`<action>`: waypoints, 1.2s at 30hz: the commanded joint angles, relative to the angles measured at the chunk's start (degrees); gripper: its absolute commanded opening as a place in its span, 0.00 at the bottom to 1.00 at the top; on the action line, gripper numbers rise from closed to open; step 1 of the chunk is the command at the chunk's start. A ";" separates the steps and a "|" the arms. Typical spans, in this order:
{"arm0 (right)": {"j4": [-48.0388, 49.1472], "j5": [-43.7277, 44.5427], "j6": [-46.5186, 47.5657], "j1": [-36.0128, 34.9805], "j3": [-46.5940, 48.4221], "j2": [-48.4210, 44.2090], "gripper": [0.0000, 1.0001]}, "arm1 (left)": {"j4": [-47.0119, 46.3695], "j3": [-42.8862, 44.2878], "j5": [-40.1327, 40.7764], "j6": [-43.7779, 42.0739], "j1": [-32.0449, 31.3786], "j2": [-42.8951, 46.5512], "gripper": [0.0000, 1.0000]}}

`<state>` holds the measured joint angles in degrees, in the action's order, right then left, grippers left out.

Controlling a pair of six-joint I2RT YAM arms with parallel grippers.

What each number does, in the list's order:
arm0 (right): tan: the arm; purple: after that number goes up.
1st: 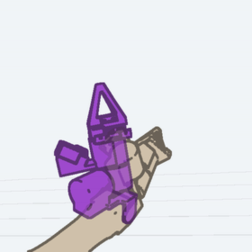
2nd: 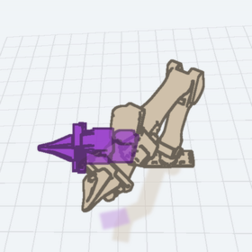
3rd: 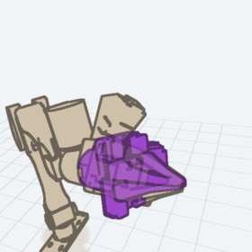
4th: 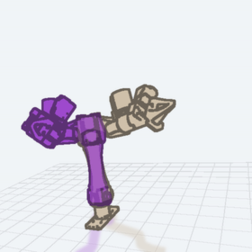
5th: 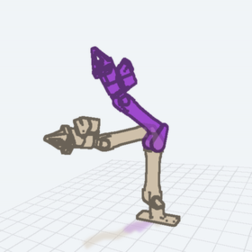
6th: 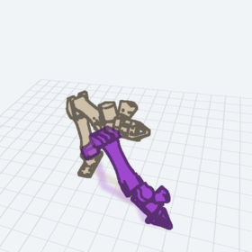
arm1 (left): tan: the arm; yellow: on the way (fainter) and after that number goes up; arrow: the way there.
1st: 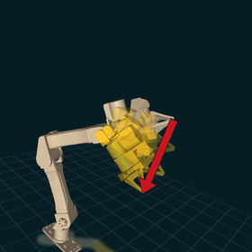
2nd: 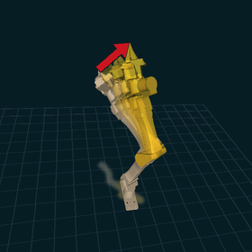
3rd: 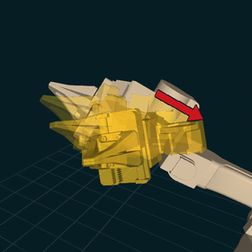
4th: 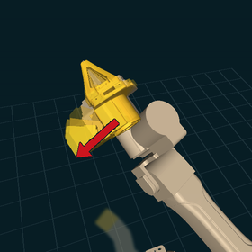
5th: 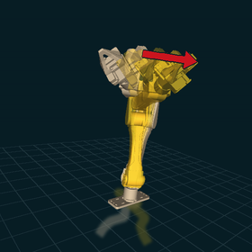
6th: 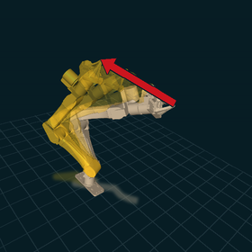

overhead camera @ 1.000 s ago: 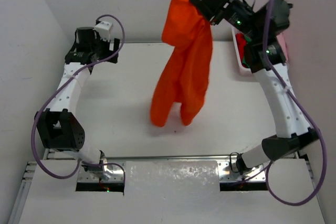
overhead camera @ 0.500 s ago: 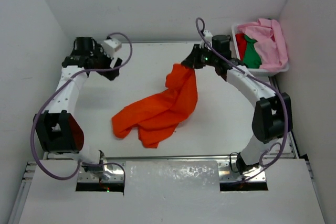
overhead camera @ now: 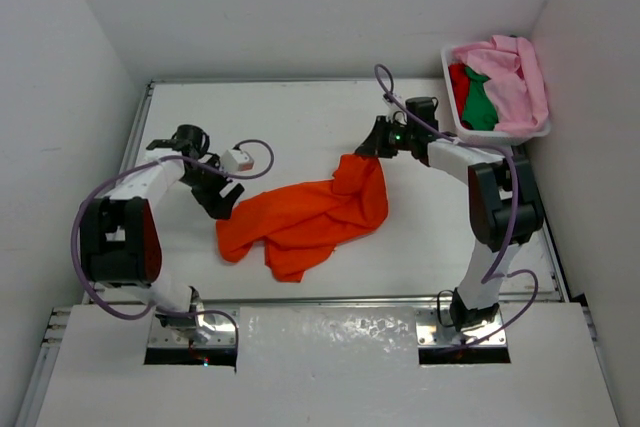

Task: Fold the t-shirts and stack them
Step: Flatten out the tshirt

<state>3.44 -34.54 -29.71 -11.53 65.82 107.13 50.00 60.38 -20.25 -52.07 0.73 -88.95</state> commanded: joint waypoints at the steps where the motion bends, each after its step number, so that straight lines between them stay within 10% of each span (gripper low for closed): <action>1: 2.54 -0.71 2.28 -0.34 1.33 -1.75 0.00 | 8.77 0.98 -7.77 -8.71 0.32 3.51 0.78; 10: 1.83 -0.44 2.99 -0.34 0.36 -2.89 0.00 | -1.38 -10.44 2.23 -8.13 -2.23 4.57 0.77; 21: 3.41 -0.17 2.56 -0.34 -1.57 -3.86 0.00 | -20.11 -18.19 4.62 1.26 -2.93 4.92 0.46; 25: 2.63 -0.26 2.82 -0.42 -1.40 -4.12 0.00 | -9.86 -14.68 -5.83 -3.19 -2.93 5.71 0.67; 36: -2.30 0.53 6.86 -0.34 -0.34 -5.79 0.00 | 2.73 -3.87 -14.11 -11.12 0.50 7.12 0.68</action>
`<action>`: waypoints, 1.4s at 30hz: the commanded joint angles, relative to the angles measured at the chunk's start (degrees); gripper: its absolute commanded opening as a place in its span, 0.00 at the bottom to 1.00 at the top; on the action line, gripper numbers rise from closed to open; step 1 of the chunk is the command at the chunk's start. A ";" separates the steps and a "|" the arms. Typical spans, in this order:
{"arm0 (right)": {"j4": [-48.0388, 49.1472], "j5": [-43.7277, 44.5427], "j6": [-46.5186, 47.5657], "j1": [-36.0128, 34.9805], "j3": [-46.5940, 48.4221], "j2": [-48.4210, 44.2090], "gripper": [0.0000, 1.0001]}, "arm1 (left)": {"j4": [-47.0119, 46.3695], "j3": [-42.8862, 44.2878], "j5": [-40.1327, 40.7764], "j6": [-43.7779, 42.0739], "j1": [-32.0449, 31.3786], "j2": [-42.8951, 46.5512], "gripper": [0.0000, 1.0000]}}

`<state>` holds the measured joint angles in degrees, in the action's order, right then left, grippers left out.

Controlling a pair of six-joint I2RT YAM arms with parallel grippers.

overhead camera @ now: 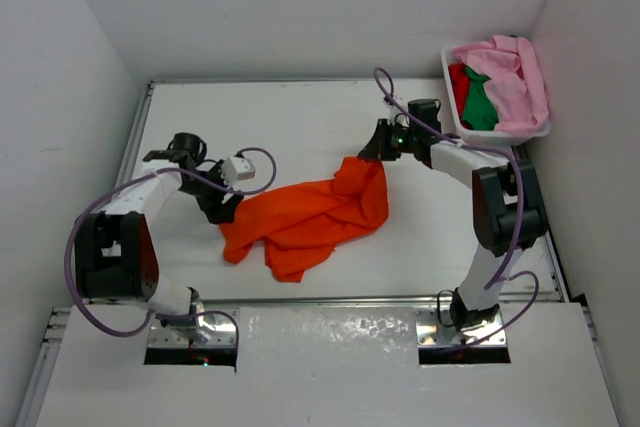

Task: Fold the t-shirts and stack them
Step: Flatten out the tshirt

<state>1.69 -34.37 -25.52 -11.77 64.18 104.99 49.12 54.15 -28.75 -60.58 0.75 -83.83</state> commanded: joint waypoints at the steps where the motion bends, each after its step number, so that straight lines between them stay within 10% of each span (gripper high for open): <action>1: -0.90 0.70 2.93 -0.10 1.12 -3.83 0.00 | 3.52 1.84 -4.57 -2.44 -0.05 1.75 0.68; 16: -0.99 0.53 2.58 -0.10 0.86 -3.83 0.00 | -17.45 -13.98 9.41 7.39 -4.01 1.39 0.64; 23: -0.55 0.36 1.79 -0.10 0.94 -3.74 0.00 | -23.72 -18.11 11.35 10.30 -4.18 0.42 0.38; 26: -0.46 0.36 1.88 -0.10 1.21 -3.91 0.00 | -22.24 -17.50 10.74 10.65 -4.18 0.69 0.03; 36: -1.25 0.09 1.96 -0.01 3.31 -4.09 0.00 | -20.56 -5.04 9.06 21.45 -1.99 2.09 0.00; 42: -1.52 0.35 -3.38 3.68 22.87 0.29 0.00 | -19.76 16.48 16.18 22.52 -0.75 -0.27 0.00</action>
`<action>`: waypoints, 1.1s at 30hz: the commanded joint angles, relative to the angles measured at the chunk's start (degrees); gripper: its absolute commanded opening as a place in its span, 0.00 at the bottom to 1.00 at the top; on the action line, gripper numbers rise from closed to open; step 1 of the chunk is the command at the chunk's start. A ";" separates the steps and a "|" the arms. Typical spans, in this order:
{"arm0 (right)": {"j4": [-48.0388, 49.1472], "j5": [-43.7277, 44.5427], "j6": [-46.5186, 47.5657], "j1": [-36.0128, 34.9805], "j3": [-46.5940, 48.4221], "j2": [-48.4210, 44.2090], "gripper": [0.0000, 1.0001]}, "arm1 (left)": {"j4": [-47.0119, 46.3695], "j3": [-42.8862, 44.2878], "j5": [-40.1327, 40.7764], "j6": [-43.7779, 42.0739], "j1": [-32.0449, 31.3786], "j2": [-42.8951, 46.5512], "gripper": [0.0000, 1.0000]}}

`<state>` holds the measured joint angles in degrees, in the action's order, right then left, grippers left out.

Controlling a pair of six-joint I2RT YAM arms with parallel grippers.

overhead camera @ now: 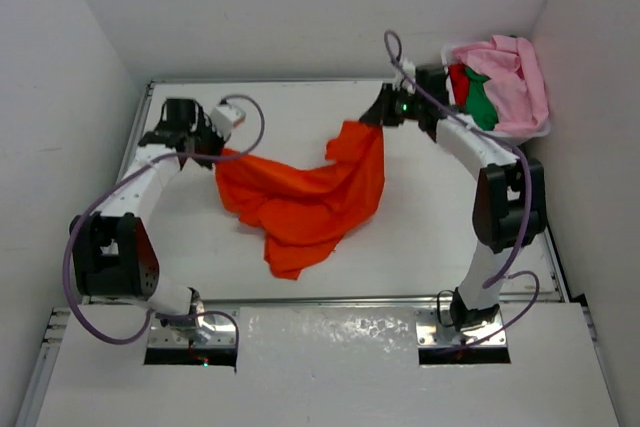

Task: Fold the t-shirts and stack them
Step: Flatten out the tshirt

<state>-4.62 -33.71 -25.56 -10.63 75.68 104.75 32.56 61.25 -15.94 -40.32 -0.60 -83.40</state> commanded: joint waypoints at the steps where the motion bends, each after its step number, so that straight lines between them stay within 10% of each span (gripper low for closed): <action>1: 4.80 1.01 -4.57 4.03 21.43 3.94 0.00 | -3.98 17.24 5.38 2.95 0.60 -3.15 0.00; 6: 8.90 5.76 -15.02 8.25 57.40 17.56 0.00 | -7.16 44.08 9.44 8.94 2.36 -13.26 0.00; 12: 32.70 2.70 -20.23 9.49 42.43 9.61 0.00 | -5.75 59.16 10.67 4.99 2.27 -16.19 0.00; 22: 47.61 -7.85 -12.00 6.25 -13.24 -11.47 0.01 | -4.97 16.83 6.98 -12.32 1.22 -3.54 0.00; 28: 37.76 -3.39 1.48 -0.44 -42.16 -22.21 0.25 | 15.64 -3.23 6.18 -27.84 1.22 5.16 0.33; 33: 29.34 0.66 3.06 -0.09 -50.72 -28.62 0.42 | 22.99 -5.19 14.44 -30.01 1.22 7.19 0.36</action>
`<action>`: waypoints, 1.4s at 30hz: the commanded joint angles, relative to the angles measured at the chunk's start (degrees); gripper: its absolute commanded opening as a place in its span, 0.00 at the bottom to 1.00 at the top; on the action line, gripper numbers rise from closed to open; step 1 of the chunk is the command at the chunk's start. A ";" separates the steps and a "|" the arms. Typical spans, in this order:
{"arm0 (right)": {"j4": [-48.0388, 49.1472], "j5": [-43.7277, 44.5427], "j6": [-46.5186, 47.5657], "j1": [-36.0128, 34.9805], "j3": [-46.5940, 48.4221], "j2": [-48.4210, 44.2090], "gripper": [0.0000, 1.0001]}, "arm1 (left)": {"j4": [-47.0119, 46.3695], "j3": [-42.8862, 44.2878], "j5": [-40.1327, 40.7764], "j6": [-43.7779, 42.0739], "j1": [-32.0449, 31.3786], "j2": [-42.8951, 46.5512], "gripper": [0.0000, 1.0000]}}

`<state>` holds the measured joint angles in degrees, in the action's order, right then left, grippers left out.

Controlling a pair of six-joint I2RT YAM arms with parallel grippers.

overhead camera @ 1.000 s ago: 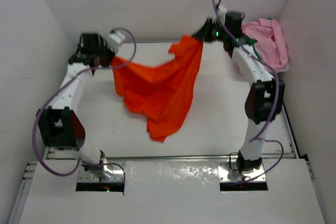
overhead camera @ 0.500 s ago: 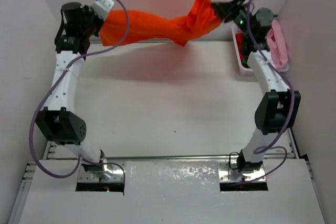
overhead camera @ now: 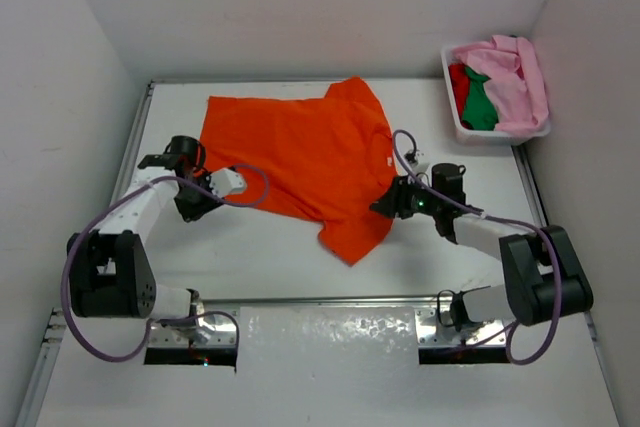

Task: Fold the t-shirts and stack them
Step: Flatten out the tshirt

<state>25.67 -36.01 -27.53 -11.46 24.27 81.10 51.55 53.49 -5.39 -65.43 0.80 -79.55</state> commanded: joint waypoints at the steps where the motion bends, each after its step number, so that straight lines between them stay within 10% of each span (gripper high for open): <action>1: -2.80 3.48 5.29 0.83 0.86 -5.86 0.45 | 2.69 3.45 4.15 -3.93 -0.10 3.26 0.36; 15: -34.28 29.77 -12.98 0.84 4.12 -12.99 0.46 | -24.03 20.06 -1.47 41.15 5.44 -20.81 0.35; 42: -35.25 23.71 -15.63 -10.07 6.31 -1.48 0.66 | -28.87 21.39 5.12 46.97 1.58 -34.36 0.25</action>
<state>-8.80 -11.29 -45.43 -20.25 27.92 77.10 24.62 74.96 -4.64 -19.14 2.70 -113.36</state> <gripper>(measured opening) 0.652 0.258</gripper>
